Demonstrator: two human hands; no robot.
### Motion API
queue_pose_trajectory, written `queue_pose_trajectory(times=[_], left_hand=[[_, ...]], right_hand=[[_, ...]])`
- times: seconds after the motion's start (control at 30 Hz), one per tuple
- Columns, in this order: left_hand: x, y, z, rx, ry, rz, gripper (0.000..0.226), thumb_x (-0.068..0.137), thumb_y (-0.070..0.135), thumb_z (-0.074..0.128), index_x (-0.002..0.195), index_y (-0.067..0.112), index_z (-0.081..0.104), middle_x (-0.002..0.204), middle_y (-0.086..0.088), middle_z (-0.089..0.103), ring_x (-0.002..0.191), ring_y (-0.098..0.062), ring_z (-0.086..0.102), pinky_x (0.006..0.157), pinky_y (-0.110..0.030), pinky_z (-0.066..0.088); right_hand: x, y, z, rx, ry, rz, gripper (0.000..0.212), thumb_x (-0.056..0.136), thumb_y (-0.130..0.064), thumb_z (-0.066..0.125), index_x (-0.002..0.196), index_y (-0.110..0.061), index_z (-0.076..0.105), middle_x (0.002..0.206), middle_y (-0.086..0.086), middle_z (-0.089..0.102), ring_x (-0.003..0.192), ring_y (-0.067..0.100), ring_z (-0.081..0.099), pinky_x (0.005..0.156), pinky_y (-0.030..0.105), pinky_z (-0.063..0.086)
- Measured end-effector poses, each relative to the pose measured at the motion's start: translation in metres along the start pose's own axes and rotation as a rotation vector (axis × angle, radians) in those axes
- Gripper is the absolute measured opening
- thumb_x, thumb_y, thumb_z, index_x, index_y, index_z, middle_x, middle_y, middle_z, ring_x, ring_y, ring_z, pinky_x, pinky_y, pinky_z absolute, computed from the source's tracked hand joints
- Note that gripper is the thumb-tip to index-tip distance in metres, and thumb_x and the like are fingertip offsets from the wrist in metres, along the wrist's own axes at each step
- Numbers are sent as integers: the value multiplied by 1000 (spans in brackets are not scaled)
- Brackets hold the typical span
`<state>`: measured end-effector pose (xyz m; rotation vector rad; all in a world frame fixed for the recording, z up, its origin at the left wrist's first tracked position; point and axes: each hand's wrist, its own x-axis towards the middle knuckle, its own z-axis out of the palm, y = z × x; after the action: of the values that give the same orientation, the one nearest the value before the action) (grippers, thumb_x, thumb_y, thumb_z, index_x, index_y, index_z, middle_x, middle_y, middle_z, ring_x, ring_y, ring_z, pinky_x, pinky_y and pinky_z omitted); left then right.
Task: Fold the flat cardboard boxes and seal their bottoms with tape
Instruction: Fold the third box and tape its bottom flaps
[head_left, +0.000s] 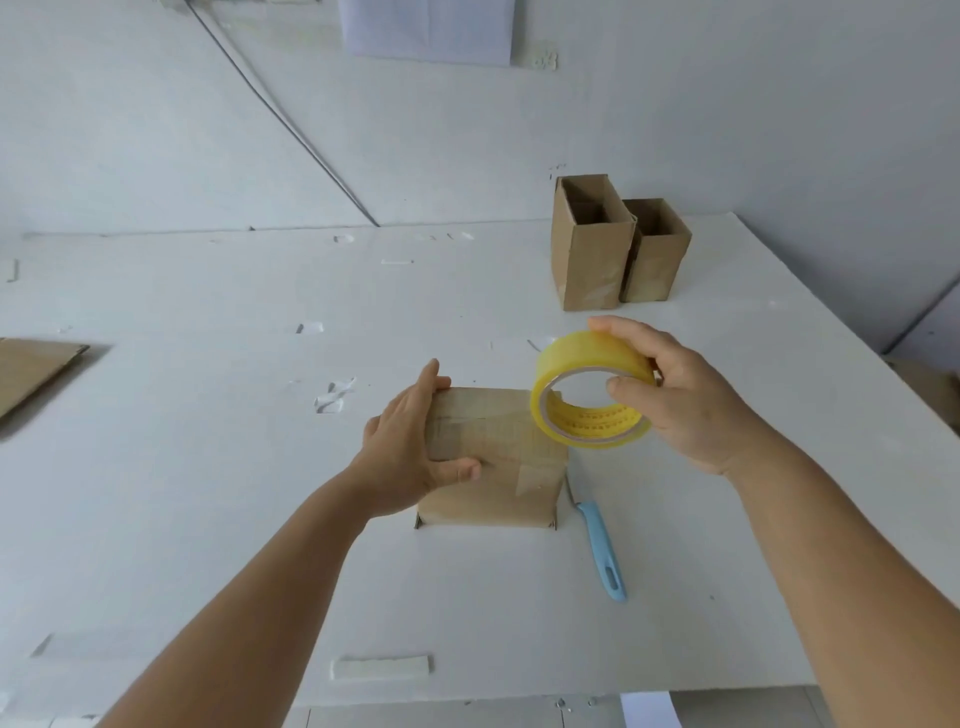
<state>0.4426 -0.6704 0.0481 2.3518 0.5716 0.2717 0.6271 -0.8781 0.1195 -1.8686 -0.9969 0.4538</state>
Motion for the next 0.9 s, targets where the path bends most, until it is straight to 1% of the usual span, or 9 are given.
queue_pose_trajectory(times=[0.07,0.17,0.23,0.3,0.43,0.53,0.67,0.77,0.9], left_hand=[[-1,0,-1,15,-6,3,119,64,60,72,152,28,-2,138,27,25,137,-8,23,113,-38,16],[-1,0,0,28,-5,15,116,70,52,77,152,29,-3,140,27,25,137,-7,22,113,-36,14],[-1,1,-1,39,3,10,115,72,48,78,152,30,-3,144,24,26,137,-7,21,113,-36,14],[0,2,-1,47,-11,-6,117,68,54,76,152,30,-3,143,25,25,137,-6,21,113,-36,14],[0,1,-1,55,-37,-17,123,56,69,65,151,32,-3,138,30,22,137,-4,20,109,-32,13],[1,0,-1,59,-42,-14,124,58,68,70,151,31,-3,139,30,22,137,-5,20,110,-32,13],[1,-1,-1,63,-41,-4,124,52,77,57,151,32,-3,139,31,22,137,-4,20,110,-33,13],[1,-2,-1,66,-45,4,124,52,78,57,151,32,-3,139,31,21,137,-4,20,111,-34,14],[0,1,-1,64,-52,2,124,52,78,56,151,32,-2,139,32,21,137,-3,19,111,-32,13]], right_hand=[[0,2,-7,-21,-18,1,57,87,-8,59,112,-59,52,118,-4,45,103,11,49,80,21,39],[-4,7,-15,-39,-70,9,55,83,-12,63,115,-56,54,121,-6,47,100,7,51,79,22,41],[-4,9,-18,-45,-87,15,57,85,-8,63,117,-54,54,121,-5,47,97,7,51,78,23,42],[-3,10,-21,-49,-106,20,59,85,-4,62,116,-54,54,119,-3,47,96,9,51,77,23,42],[-2,13,-25,-24,-151,35,60,85,-2,62,116,-53,55,123,-1,47,100,15,52,80,26,45],[-1,13,-26,-8,-169,44,61,83,0,62,114,-53,56,119,-6,49,98,12,52,78,24,44],[-2,12,-27,-10,-177,42,61,83,0,63,113,-52,55,111,-12,49,92,7,51,74,21,42],[-1,11,-28,-30,-178,46,60,83,-1,64,114,-51,55,113,-14,48,93,6,51,74,21,43],[-2,12,-29,-79,-197,46,60,82,-3,65,114,-52,55,116,-15,48,95,8,52,76,24,44]])
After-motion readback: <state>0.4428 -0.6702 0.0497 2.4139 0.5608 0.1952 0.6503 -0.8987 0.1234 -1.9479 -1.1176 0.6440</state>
